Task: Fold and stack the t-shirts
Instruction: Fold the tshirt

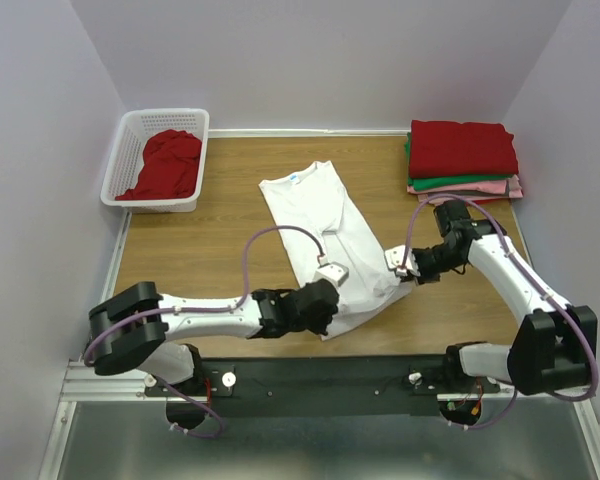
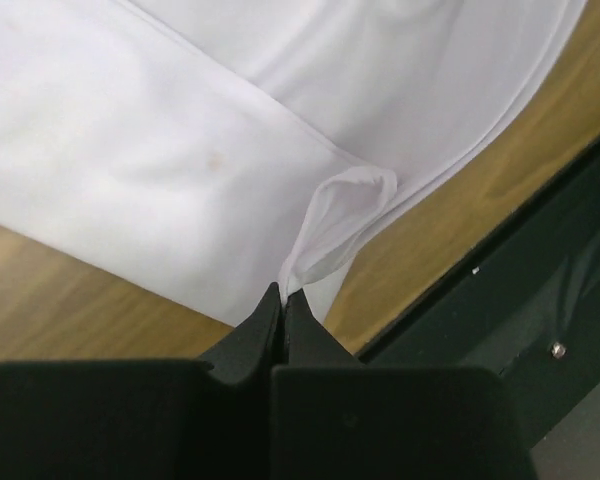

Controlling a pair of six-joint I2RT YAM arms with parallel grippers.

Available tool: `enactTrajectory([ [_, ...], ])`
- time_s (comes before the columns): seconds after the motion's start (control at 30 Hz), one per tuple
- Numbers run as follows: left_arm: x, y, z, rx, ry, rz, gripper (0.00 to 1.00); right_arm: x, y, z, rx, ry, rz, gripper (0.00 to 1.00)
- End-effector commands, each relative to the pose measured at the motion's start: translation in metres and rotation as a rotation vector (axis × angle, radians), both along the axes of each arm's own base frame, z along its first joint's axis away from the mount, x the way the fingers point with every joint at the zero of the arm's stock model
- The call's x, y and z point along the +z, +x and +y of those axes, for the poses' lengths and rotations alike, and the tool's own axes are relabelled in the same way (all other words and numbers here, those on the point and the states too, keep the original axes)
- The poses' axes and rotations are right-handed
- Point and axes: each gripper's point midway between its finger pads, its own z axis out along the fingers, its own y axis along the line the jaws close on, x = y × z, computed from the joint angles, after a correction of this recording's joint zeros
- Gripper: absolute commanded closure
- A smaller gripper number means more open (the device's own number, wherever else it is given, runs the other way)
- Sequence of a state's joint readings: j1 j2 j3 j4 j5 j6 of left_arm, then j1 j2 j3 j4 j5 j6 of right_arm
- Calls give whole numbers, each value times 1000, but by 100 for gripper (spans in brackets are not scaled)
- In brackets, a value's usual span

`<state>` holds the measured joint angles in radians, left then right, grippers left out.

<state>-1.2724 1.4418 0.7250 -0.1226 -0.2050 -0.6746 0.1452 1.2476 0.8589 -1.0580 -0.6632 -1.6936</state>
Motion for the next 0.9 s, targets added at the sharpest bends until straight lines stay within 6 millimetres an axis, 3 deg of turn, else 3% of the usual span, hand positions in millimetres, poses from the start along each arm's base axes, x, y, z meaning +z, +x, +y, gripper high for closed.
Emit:
enactTrajectory([
  [0.0,38,35,-4,36,-153,-60,100,27,30,27,-56,127,15,100],
  [0.1,52,54,2,42,-178,-99,100,34,45,35,-69,139,7,100],
  [0.2,62,86,11,85,-182,-135,100,47,81,48,-98,153,-42,99],
  [0.3,66,106,18,112,-171,-160,100,50,98,56,-127,158,-45,99],
  [0.4,72,134,28,162,-167,-180,100,55,130,64,-174,163,-74,100],
  [0.6,68,183,56,256,-137,-187,100,46,178,83,-259,156,-73,100],
  [0.87,47,221,73,286,-75,-166,100,33,225,108,-364,127,-57,100],
])
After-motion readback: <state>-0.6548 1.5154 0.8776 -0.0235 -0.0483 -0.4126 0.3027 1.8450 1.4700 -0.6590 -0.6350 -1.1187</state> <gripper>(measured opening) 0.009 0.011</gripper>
